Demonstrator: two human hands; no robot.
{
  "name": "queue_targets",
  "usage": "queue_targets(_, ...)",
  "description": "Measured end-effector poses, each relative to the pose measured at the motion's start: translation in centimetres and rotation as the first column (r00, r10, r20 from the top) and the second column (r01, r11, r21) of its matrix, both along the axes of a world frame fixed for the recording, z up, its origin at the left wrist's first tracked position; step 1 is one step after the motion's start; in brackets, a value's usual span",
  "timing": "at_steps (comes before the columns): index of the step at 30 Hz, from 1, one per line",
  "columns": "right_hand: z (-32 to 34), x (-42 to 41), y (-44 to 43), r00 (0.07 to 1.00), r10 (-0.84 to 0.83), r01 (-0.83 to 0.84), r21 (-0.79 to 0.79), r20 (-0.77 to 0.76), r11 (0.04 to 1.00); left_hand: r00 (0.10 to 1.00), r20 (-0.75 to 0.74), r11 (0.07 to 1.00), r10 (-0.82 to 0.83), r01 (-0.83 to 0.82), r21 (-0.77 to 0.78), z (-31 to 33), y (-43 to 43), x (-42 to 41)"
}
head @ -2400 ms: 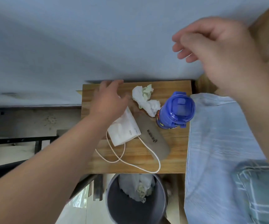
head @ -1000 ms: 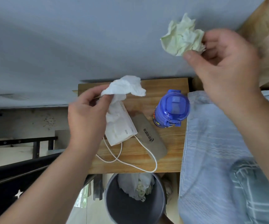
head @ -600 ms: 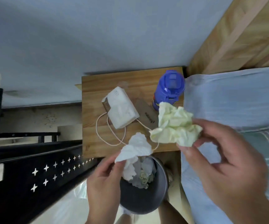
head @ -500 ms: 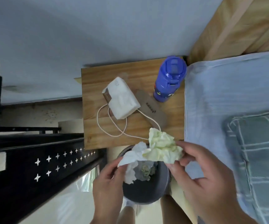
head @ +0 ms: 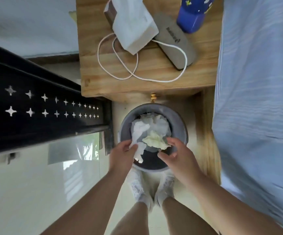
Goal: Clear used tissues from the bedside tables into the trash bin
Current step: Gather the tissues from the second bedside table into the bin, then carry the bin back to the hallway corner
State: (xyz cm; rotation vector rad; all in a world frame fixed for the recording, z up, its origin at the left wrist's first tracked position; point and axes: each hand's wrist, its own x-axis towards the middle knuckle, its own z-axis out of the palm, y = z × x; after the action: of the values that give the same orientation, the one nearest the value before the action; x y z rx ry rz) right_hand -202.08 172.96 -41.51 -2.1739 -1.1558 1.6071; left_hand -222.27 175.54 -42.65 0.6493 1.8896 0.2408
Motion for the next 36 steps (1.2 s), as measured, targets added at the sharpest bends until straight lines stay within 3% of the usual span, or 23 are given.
queue_targets(4, -4.4, 1.0, -1.9, 0.981, -0.141, 0.144, -0.008, 0.131, 0.99, 0.997, 0.055, 0.998, -0.053, 0.055, -0.034, -2.6, -0.5, -0.5)
queue_targets(8, -7.1, 2.6, -1.8, 0.893, -0.343, 0.316, 0.137, 0.29, 0.939, 0.95, -0.246, 0.962, -0.191, 0.232, 0.147, -3.9, 0.5, -1.7)
queue_targets(10, -8.4, 3.2, -1.3, 0.873, -0.352, 0.336, 0.109, 0.338, 0.936, 0.939, -0.29, 0.958, -0.186, 0.239, 0.16, -5.3, 1.5, -2.4)
queue_targets(14, -10.3, 3.9, -0.8, 0.926, -0.233, 0.261, -0.058, 0.298, 0.964, 0.993, -0.111, 1.0, -0.03, 0.03, -0.006, -7.7, 2.5, -2.7)
queue_targets(18, -9.0, 4.2, -1.1, 0.945, -0.184, 0.205, -0.048, 0.272, 0.978, 0.996, 0.036, 0.986, 0.08, -0.074, -0.151, -7.5, 1.9, -3.9)
queue_targets(26, 8.1, 3.5, -5.0, 0.965, -0.012, 0.021, -0.033, 0.262, 0.999, 0.966, 0.127, 0.964, 0.226, -0.203, -0.171, 9.5, -3.2, -6.0)
queue_targets(29, 16.7, 3.6, -5.6, 0.948, -0.047, 0.02, 0.087, 0.315, 0.996, 0.963, 0.127, 0.963, 0.236, -0.214, -0.162, 18.0, -3.8, -5.4)
queue_targets(36, 35.9, 5.4, -5.1, 0.961, -0.159, 0.141, 0.094, 0.227, 0.986, 0.97, 0.191, 0.988, 0.154, -0.152, -0.023, 37.3, -3.5, -3.7)
